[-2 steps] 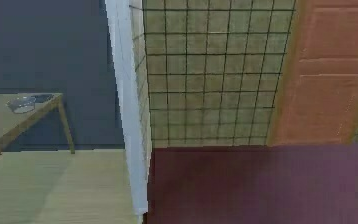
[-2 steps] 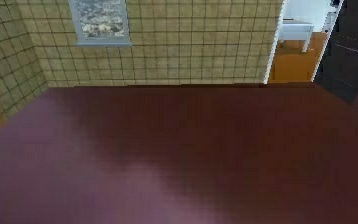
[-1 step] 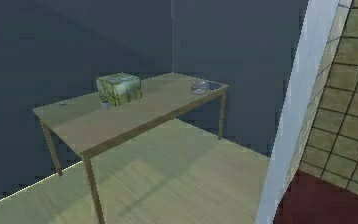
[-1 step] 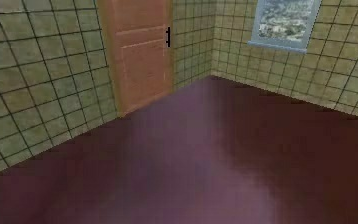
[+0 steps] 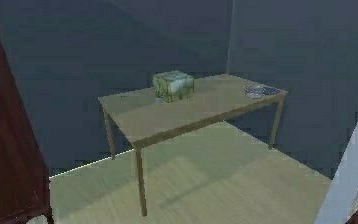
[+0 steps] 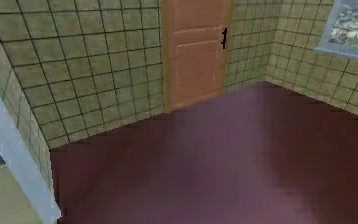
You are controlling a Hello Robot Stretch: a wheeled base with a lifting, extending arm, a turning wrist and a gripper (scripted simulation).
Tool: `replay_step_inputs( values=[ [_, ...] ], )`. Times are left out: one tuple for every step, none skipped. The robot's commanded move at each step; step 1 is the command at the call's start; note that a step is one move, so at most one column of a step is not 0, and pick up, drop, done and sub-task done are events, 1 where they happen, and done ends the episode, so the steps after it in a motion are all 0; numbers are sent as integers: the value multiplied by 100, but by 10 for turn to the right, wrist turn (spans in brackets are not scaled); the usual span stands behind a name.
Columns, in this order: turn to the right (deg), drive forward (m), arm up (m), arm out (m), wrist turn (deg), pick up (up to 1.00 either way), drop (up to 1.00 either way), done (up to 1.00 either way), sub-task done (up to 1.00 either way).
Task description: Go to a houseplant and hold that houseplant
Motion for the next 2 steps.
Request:
replay_step_inputs(
  values=[
    [0,70,0,0,0,0,0,0,0],
    [-450,0,0,0,0,0,0,0,0]
  ],
)
